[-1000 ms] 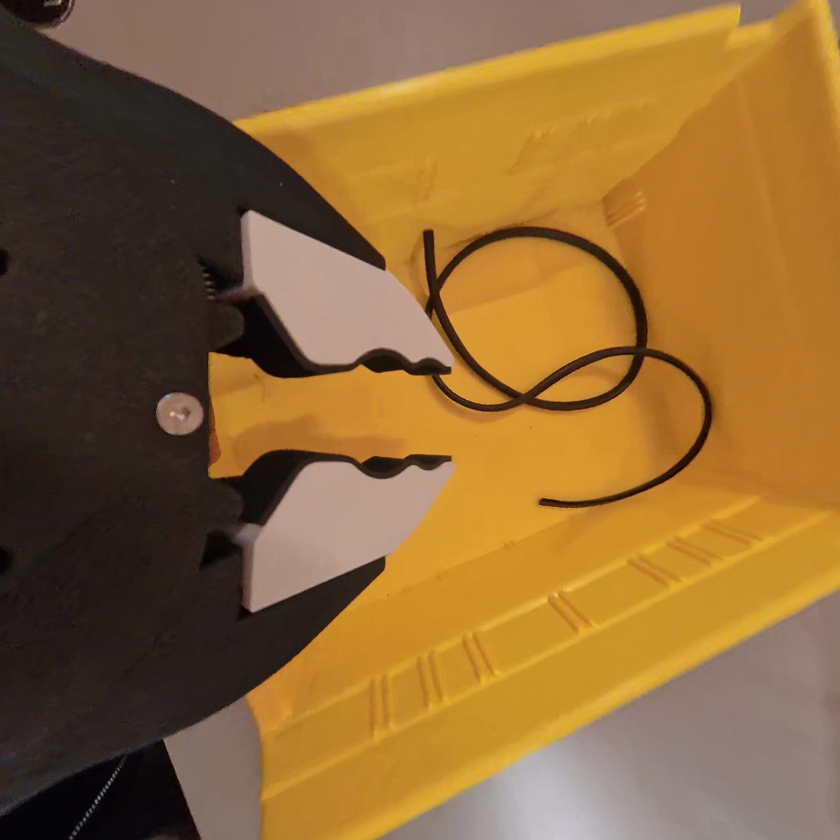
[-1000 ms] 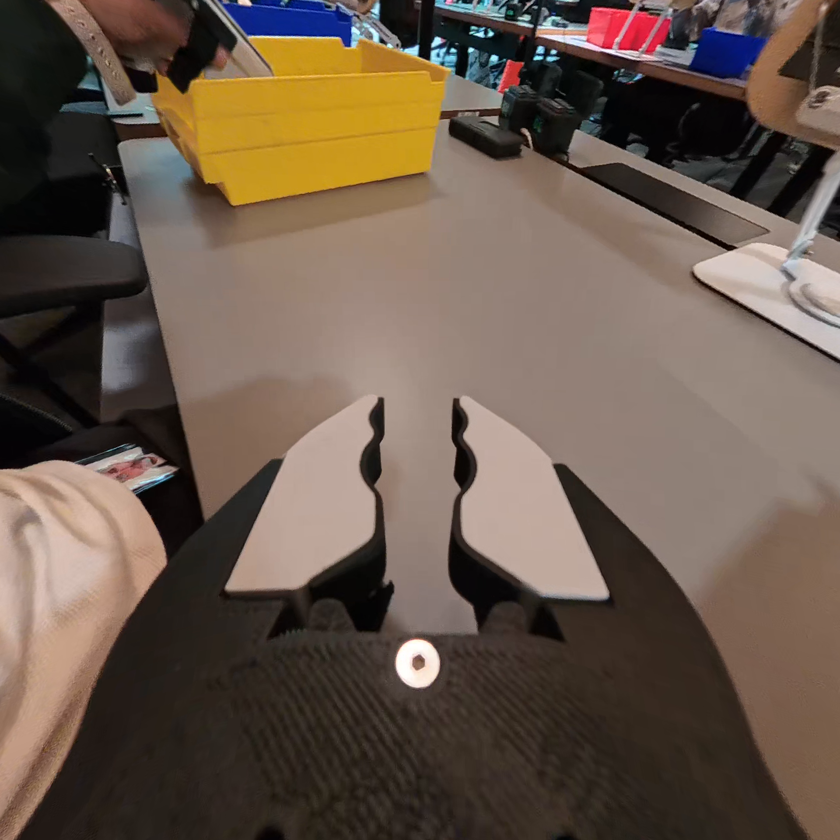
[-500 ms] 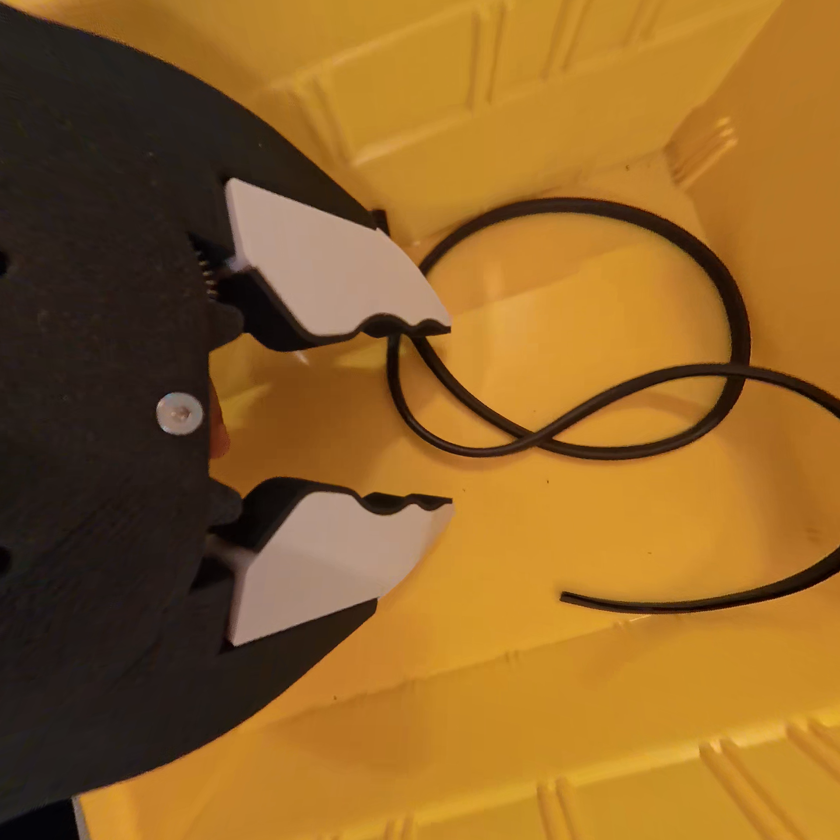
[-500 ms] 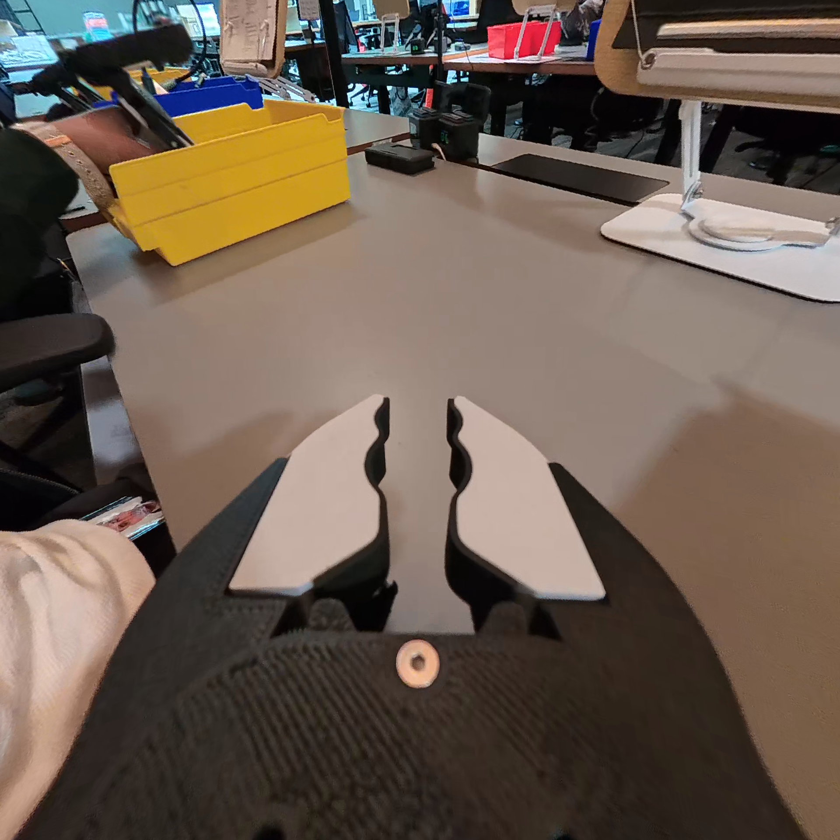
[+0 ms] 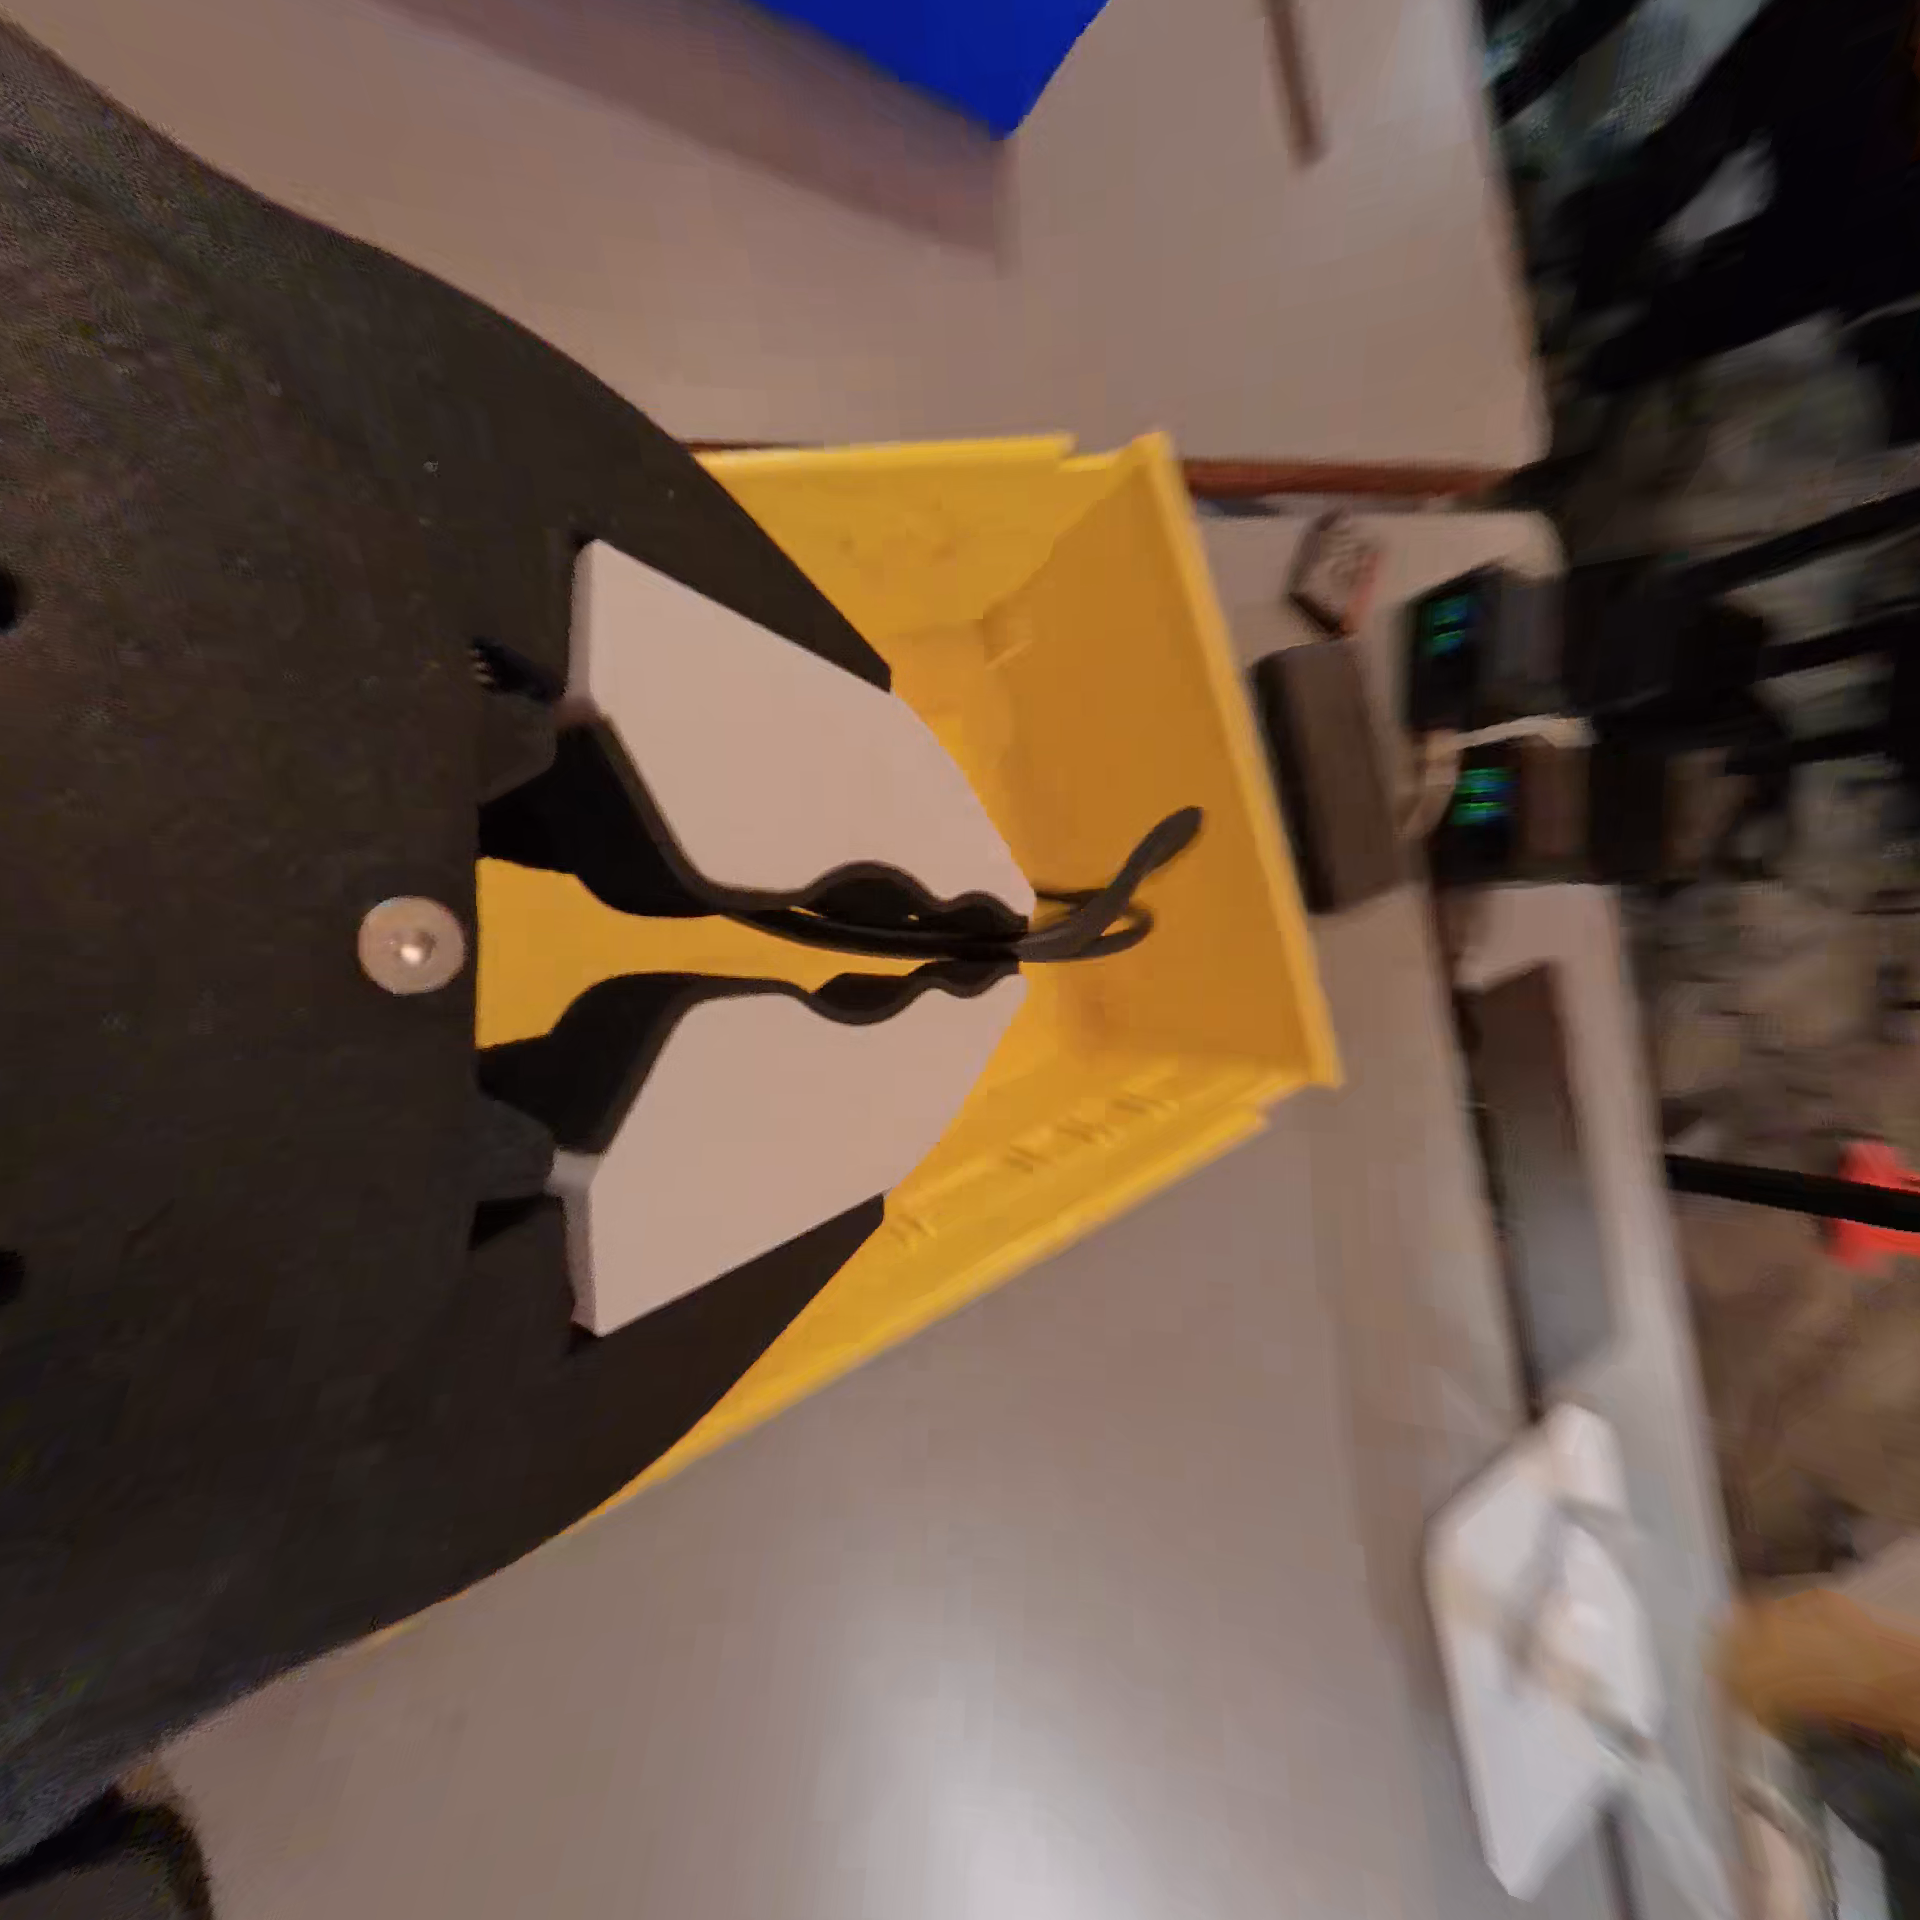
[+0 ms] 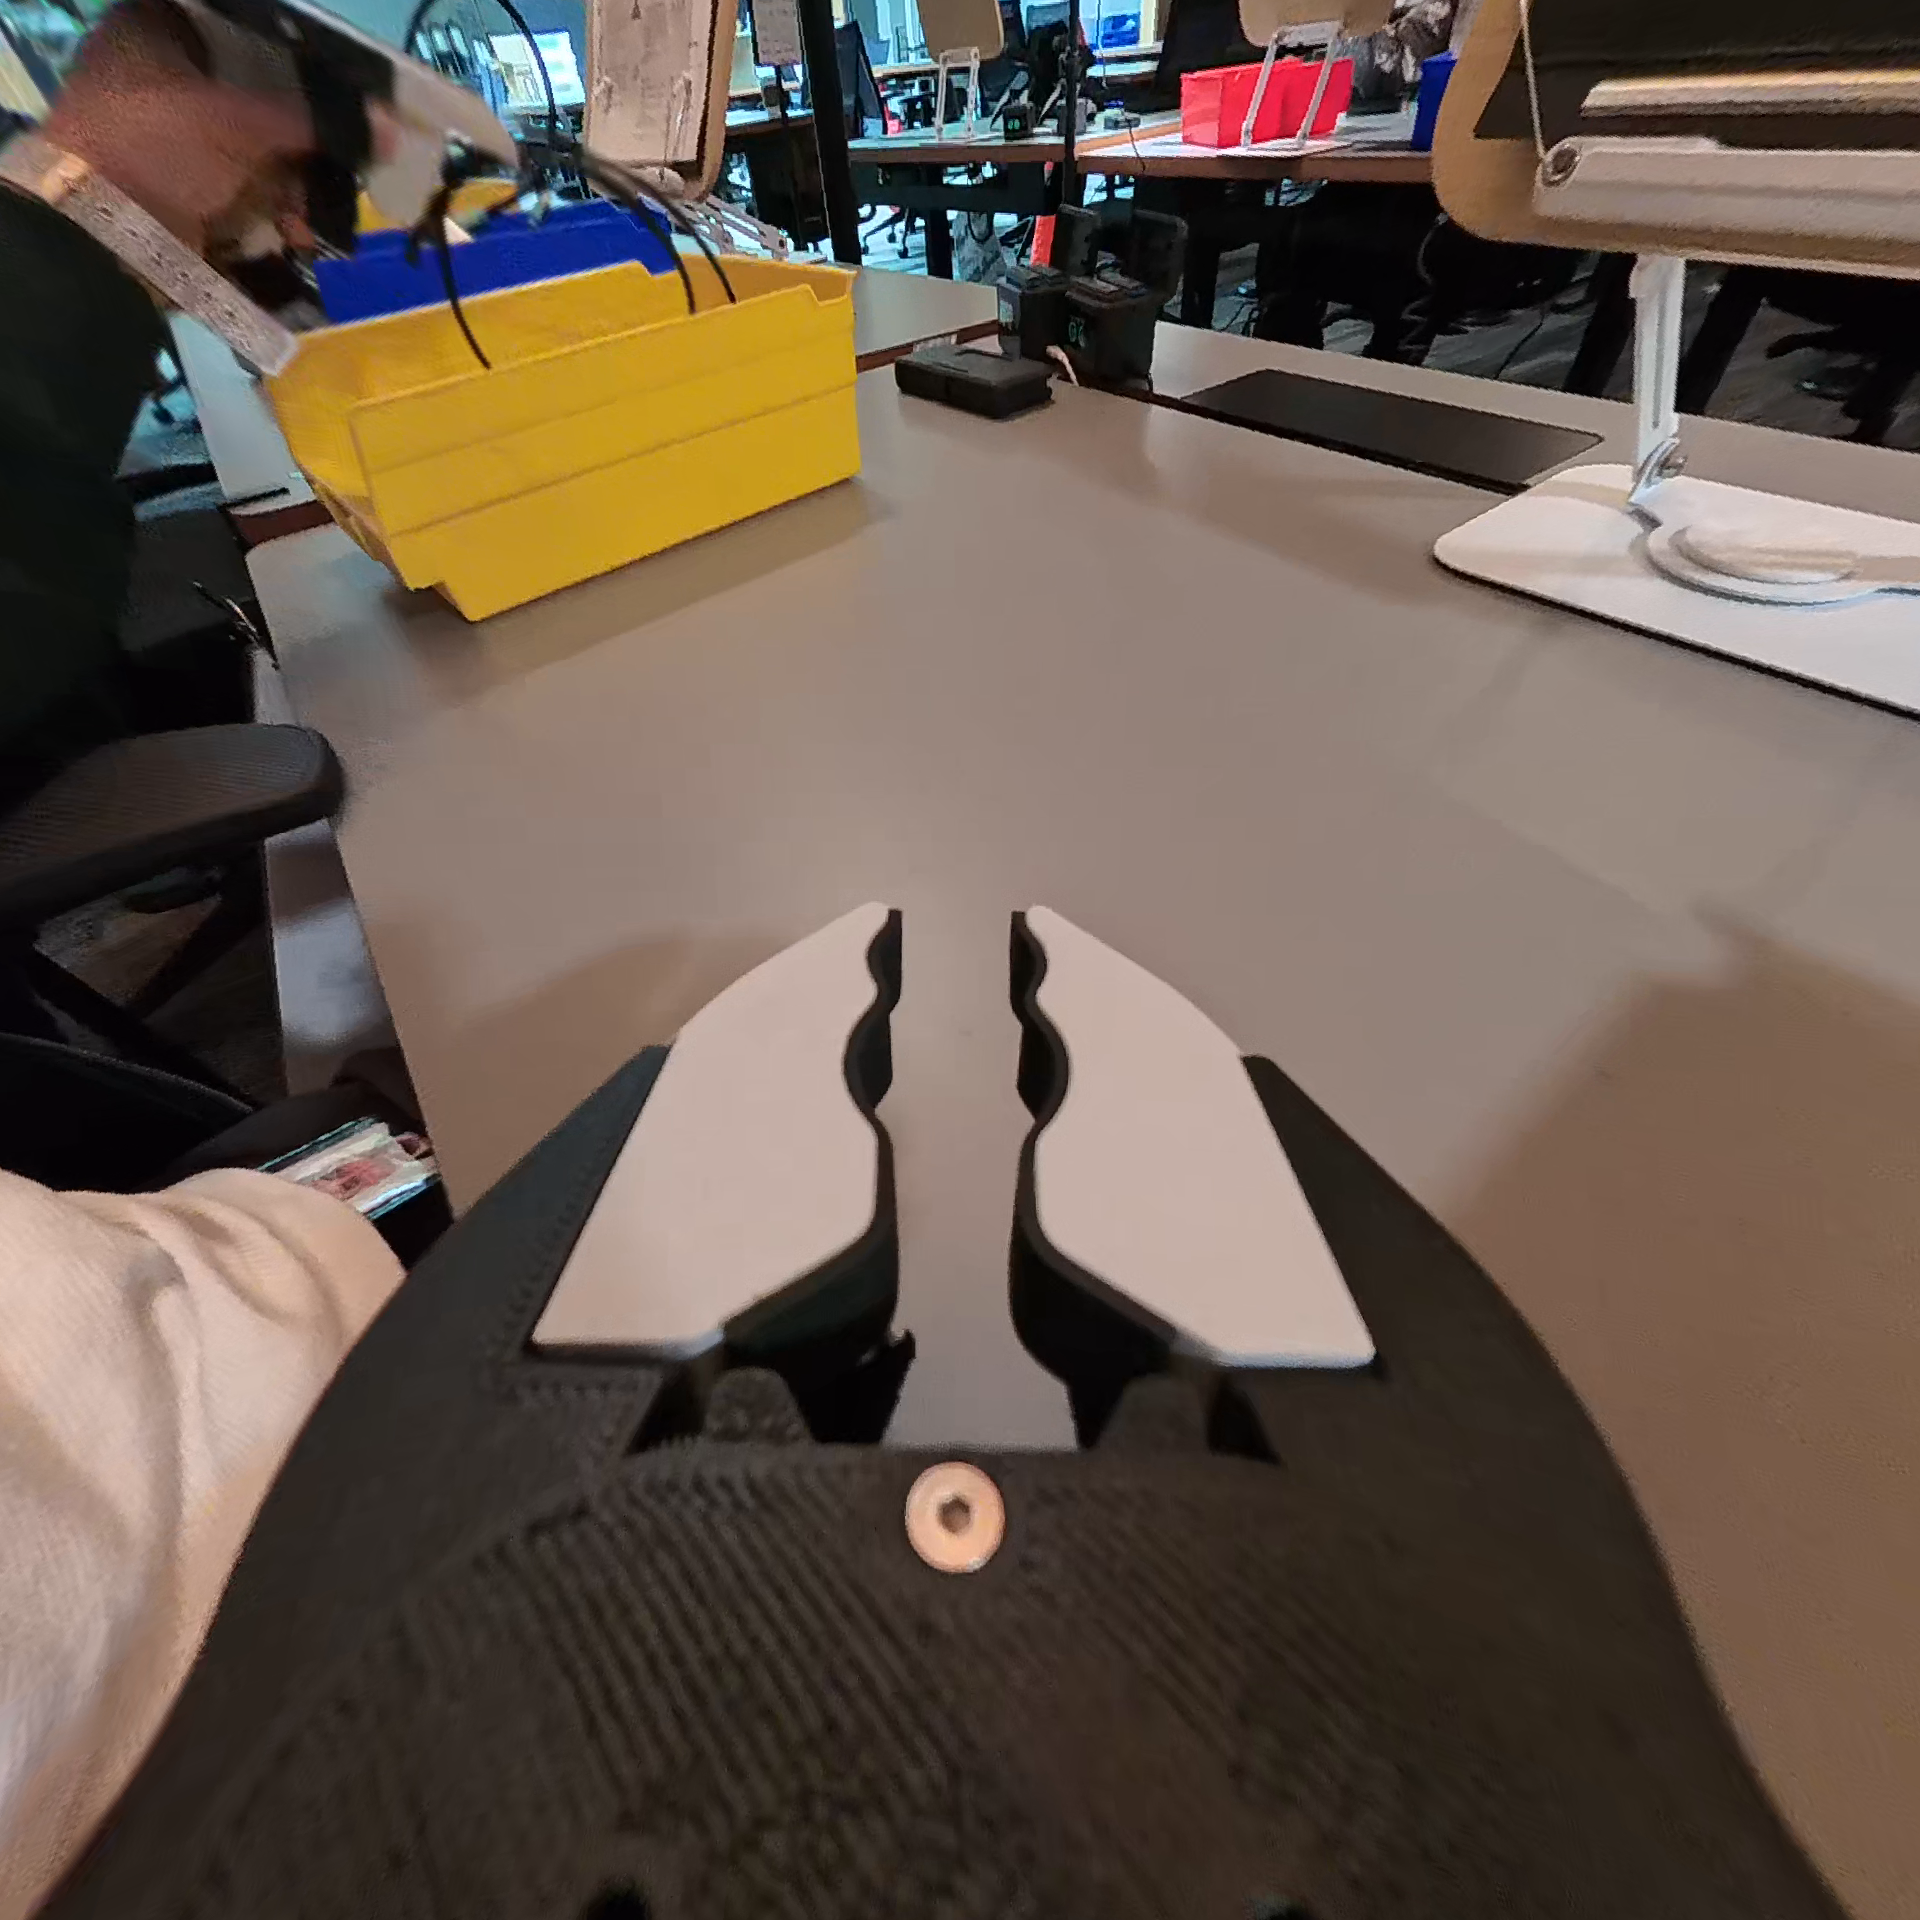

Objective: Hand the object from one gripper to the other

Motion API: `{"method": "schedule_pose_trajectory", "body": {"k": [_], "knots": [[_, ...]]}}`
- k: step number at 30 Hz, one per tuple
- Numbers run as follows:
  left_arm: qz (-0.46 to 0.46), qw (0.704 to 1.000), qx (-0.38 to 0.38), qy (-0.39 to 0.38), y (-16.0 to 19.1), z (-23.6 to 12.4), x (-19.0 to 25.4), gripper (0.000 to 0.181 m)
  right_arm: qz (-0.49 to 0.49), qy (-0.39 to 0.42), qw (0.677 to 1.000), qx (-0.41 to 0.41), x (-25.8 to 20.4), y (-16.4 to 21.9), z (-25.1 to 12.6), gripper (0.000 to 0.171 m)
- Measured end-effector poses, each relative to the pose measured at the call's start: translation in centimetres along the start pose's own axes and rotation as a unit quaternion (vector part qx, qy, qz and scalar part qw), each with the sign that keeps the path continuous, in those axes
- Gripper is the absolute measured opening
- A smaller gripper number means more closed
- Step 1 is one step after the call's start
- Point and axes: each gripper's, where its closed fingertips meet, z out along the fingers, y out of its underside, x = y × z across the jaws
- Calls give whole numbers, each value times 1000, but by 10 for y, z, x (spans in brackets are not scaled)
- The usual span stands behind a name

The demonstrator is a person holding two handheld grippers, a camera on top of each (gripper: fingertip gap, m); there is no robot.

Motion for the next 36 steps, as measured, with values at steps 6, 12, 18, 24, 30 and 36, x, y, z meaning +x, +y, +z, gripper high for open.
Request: {"method": "schedule_pose_trajectory", "body": {"k": [6,12,18,24,30,36], "knots": [[33,961,261,82,-121,-113,87,3,9,-13,1000,8,-5,-4,-3,19],[32,886,337,317,-159,-150,210,4,-12,-24,1000,-2,-14,-3,0,18],[-45,791,297,533,-153,-115,311,3,-77,22,996,30,-12,-18,-7,34],[-168,682,167,692,-111,-60,394,3,-75,54,985,143,-8,-53,-37,47],[-147,676,106,714,-51,-18,448,2,-29,86,971,223,20,-73,-76,49],[-114,672,78,727,-19,-11,475,2,-105,81,976,174,13,-63,-66,39]]}}
